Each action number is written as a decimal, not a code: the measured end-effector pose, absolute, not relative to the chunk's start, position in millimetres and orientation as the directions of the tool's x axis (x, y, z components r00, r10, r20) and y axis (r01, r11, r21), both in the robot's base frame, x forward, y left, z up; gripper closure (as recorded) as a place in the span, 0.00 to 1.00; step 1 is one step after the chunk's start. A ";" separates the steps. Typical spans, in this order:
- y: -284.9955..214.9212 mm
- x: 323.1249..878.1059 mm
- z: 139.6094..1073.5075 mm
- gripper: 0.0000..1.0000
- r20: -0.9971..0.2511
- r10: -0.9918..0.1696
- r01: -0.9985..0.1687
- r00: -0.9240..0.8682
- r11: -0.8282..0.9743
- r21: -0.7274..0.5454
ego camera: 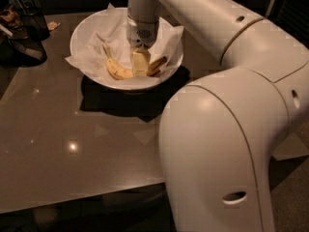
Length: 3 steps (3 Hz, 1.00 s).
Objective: Pick banana from white bowl
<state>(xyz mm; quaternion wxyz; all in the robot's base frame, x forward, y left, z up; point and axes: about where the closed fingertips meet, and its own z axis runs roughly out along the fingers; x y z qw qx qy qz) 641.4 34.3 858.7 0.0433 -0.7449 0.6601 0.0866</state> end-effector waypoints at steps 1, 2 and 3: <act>34.8 644.0 851.8 0.31 -0.181 -0.977 -0.990 0.111 -0.124 0.062; 34.1 645.4 845.4 0.34 -0.178 -0.978 -0.989 0.111 -0.125 0.073; 34.0 645.4 845.3 0.53 -0.178 -0.978 -0.989 0.111 -0.125 0.073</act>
Offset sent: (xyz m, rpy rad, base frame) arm -0.0211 -0.0219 -0.0130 -0.0822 0.1317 0.0251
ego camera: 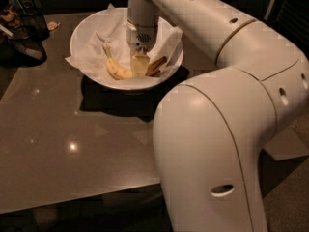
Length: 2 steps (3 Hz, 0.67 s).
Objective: Pick banana from white bowl
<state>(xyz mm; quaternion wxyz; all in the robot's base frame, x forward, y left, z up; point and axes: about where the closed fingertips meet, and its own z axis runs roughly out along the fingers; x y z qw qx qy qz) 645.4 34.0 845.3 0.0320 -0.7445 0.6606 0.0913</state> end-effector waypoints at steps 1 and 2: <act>34.0 645.4 845.3 0.76 -0.178 -0.978 -0.989 0.111 -0.125 0.073; 34.0 645.4 845.3 0.98 -0.178 -0.978 -0.989 0.111 -0.125 0.073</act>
Offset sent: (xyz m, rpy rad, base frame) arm 0.0000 0.0000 0.0000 0.0000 0.0000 0.0000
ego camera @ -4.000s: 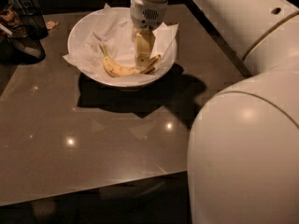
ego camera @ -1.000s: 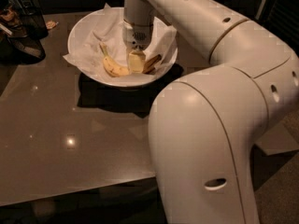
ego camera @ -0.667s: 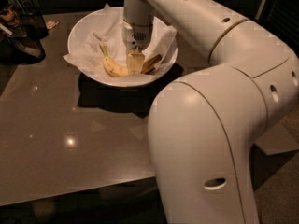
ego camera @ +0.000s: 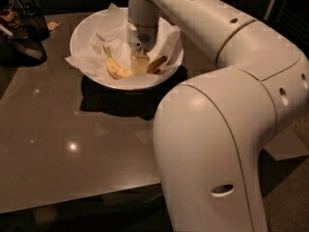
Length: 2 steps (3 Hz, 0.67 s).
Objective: Pick banana from white bowl
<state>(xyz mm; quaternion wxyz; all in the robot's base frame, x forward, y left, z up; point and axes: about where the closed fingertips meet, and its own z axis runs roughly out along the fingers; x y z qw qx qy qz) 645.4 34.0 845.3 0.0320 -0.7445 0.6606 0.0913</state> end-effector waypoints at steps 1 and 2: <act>32.4 643.3 857.8 1.00 -0.205 -0.973 -0.994 0.107 -0.112 0.013; 24.0 626.7 880.7 1.00 -0.238 -0.966 -0.994 0.099 -0.087 -0.061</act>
Offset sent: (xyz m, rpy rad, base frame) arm -0.0537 -0.0282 0.0706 0.1131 -0.1986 -0.0643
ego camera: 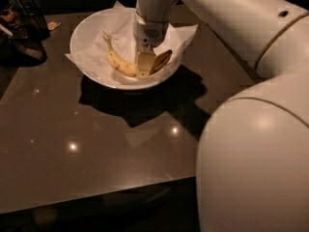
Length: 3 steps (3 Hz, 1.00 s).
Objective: Pick banana from white bowl
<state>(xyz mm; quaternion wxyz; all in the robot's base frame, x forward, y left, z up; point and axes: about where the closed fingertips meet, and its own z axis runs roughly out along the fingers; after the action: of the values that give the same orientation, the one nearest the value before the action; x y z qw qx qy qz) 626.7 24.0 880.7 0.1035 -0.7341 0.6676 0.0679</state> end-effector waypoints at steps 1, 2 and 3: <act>15.2 608.5 902.5 1.00 -0.257 -0.961 -0.989 0.105 -0.075 -0.124; 14.3 605.5 906.5 1.00 -0.259 -0.960 -0.988 0.107 -0.074 -0.133; 15.1 595.6 924.2 1.00 -0.254 -0.960 -0.985 0.120 -0.084 -0.148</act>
Offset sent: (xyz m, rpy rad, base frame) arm -0.0163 -0.0078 0.0197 0.0241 -0.0559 -0.0090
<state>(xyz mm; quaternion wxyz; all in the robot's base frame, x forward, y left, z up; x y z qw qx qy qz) 595.6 15.1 924.2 0.1417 -0.7347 0.6619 0.0452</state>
